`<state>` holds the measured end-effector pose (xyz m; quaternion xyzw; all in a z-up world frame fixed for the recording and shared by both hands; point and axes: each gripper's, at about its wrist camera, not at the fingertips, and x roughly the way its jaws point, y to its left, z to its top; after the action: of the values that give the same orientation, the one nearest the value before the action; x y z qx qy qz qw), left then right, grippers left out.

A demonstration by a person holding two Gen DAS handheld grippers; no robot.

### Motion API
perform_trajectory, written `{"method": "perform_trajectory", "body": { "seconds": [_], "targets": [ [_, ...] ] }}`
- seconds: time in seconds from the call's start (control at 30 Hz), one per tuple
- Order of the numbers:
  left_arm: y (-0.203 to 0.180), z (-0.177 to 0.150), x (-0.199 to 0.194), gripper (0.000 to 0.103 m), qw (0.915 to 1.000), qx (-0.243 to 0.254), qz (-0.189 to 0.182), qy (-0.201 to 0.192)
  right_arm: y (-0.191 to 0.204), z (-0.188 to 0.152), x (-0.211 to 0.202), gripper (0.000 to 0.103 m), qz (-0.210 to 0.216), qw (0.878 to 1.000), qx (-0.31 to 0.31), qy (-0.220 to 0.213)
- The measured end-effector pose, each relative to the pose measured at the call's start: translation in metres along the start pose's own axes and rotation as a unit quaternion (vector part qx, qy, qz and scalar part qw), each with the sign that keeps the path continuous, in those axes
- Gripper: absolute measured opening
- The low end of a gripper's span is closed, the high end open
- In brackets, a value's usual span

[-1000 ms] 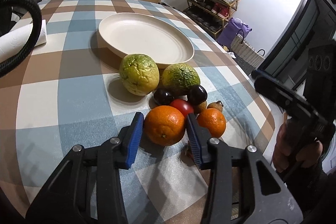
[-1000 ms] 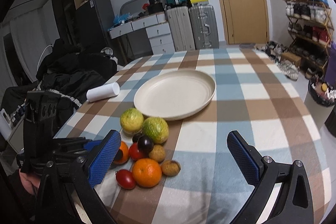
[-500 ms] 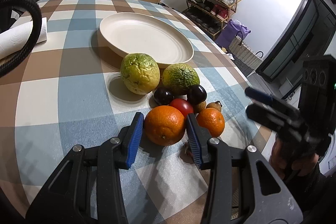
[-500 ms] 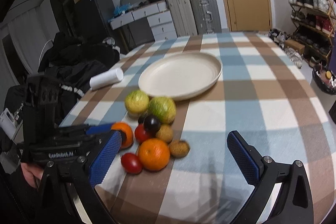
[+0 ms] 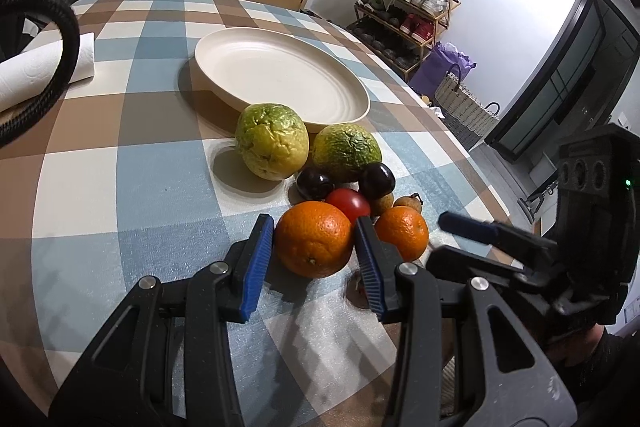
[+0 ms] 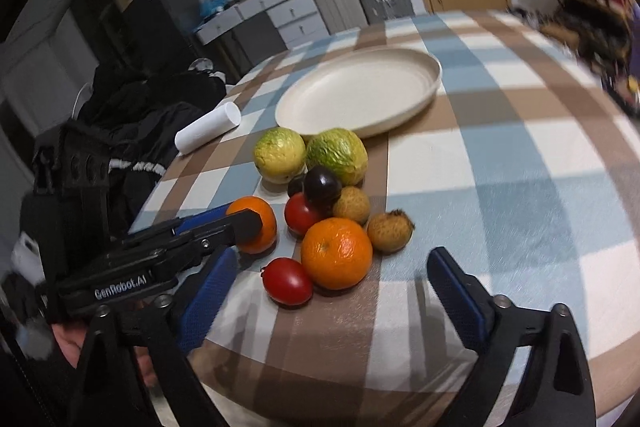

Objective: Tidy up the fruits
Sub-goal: 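Close the left tool on one orange while the right tool grasps the other orange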

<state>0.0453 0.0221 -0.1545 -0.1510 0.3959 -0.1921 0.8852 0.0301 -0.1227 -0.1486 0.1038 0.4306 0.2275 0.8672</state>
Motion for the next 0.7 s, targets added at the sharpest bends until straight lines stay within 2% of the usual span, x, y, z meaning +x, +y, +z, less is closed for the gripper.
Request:
{"method": "perform_trajectory", "body": {
  "seconds": [0.13, 0.33, 0.6, 0.7],
  "targets": [
    [0.002, -0.001, -0.001, 0.039, 1.0, 0.0, -0.004, 0.001, -0.005, 0.002, 0.009, 0.083, 0.001, 0.999, 0.039, 0.023],
    [0.007, -0.001, -0.006, 0.039, 0.9999, -0.003, -0.008, -0.006, -0.006, 0.007, 0.013, 0.071, -0.01, 0.999, 0.047, 0.026],
    [0.012, 0.0, -0.009, 0.039, 0.9999, -0.012, -0.009, -0.009, -0.007, 0.005, 0.014, 0.044, -0.004, 0.998, 0.051, 0.032],
    [0.01, 0.002, -0.011, 0.039, 0.9998, -0.009, -0.008, -0.014, -0.009, 0.003, 0.014, 0.042, 0.004, 0.998, 0.056, 0.031]
  ]
}}
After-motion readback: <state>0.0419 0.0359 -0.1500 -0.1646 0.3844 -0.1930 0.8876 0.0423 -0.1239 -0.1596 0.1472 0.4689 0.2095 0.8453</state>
